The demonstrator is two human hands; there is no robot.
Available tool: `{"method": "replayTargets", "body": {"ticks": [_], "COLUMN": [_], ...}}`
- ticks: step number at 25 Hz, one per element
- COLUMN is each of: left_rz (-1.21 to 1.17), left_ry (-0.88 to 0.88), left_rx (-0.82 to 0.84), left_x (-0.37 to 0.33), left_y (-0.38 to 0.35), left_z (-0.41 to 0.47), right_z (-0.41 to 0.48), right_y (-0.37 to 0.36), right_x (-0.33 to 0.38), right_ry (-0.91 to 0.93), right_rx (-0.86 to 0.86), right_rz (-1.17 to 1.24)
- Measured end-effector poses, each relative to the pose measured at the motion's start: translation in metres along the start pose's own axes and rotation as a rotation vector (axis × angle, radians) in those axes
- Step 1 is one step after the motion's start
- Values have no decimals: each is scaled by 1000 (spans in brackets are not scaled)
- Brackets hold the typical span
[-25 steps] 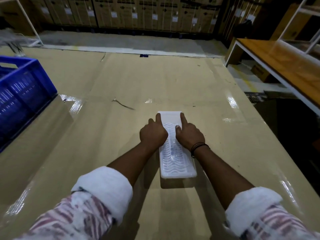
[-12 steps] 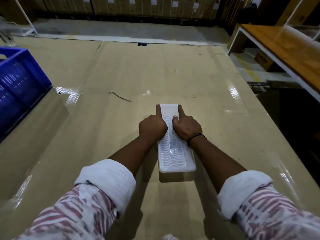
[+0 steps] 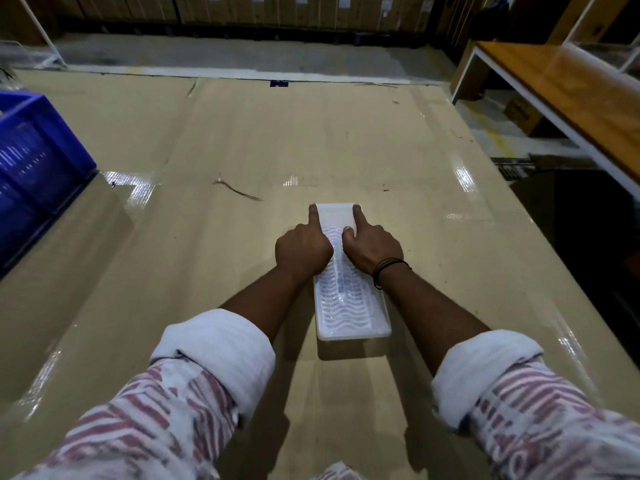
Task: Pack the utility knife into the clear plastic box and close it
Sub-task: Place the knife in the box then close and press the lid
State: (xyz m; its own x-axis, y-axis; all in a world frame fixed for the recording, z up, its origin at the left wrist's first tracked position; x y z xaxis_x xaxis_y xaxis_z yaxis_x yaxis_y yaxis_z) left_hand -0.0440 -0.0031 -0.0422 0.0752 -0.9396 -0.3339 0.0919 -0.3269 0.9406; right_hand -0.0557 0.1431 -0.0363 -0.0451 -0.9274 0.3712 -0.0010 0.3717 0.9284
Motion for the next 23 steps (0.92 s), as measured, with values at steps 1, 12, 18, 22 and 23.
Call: {"method": "replayTargets", "body": {"ticks": [1, 12, 18, 22, 23], "left_rz": [-5, -118, -198, -303, -326], "left_ry": [0, -14, 33, 48, 58], "left_rx": [8, 84, 73, 18, 8], "left_x": [0, 1, -5, -3, -3], "left_y": [0, 23, 6, 4, 3], "left_z": [0, -41, -93, -95, -95], "right_z": [0, -56, -96, -98, -98], "right_y": [-1, 5, -5, -4, -5], "right_x": [-1, -19, -28, -24, -24], "right_ry": [-7, 43, 25, 25, 17], "right_rx": [3, 56, 30, 0, -17], "right_rz": [7, 296, 206, 209, 204]}}
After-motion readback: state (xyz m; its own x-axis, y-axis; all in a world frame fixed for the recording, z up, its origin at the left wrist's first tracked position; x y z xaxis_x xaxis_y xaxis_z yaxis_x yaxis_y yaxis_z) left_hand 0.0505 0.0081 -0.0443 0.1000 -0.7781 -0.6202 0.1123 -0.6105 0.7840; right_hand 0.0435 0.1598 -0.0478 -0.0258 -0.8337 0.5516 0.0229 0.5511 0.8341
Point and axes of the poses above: each hand's wrist, its own z-axis towards the middle knuckle, its own y-axis out of the back of the hand, x = y × z, the point moved 2 cm from there along z, towards the middle knuckle, and after that the axes turned 1 degree about -x, right-handed, at the moved point
